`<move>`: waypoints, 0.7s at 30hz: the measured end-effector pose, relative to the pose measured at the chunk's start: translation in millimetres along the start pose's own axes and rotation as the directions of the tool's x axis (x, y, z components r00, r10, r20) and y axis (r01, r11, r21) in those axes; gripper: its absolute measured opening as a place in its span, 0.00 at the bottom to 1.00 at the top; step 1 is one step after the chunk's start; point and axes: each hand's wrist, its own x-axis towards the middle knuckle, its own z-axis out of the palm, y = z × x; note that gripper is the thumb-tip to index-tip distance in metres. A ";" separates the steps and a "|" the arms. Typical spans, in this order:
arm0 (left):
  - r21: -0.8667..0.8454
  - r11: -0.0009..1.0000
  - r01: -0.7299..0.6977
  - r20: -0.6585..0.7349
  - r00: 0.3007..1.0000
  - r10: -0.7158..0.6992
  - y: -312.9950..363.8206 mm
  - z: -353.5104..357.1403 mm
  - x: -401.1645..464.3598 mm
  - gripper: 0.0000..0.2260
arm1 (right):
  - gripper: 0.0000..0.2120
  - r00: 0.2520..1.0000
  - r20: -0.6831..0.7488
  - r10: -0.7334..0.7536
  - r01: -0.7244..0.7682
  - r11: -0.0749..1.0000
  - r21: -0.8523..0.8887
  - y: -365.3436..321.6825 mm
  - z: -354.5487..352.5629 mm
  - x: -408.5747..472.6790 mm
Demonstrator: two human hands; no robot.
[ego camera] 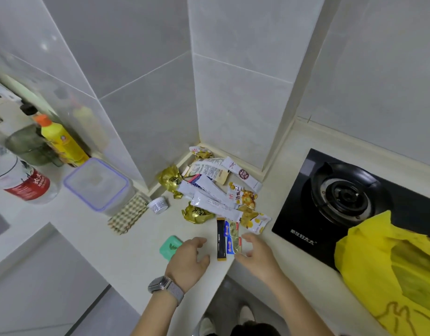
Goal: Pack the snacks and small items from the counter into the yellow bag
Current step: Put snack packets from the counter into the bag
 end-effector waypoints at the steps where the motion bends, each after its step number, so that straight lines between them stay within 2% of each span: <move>1: -0.013 1.000 0.008 0.001 1.000 -0.008 -0.7 1.3 0.3 0.20 | 0.23 1.000 0.003 -0.024 0.024 1.000 -0.014 -0.3 0.8 4.0; 5: -0.056 0.998 0.036 -0.014 0.999 -0.037 -2.7 4.6 1.5 0.19 | 0.23 0.994 -0.004 -0.108 0.106 0.987 -0.120 -0.3 5.0 20.6; 11: -0.114 0.991 0.073 -0.030 0.997 -0.077 -3.0 10.3 4.4 0.18 | 0.29 0.992 0.033 -0.118 0.122 0.966 -0.228 7.9 15.2 37.1; 16: -0.149 0.983 0.105 -0.045 0.993 -0.113 -2.2 15.8 2.2 0.18 | 0.27 0.990 -0.014 -0.144 0.132 0.939 -0.318 17.3 22.9 38.3; 21: -0.159 0.980 0.120 -0.055 0.990 -0.131 -1.9 17.3 1.3 0.17 | 0.21 0.982 -0.032 -0.188 0.172 0.945 -0.279 20.7 25.8 39.9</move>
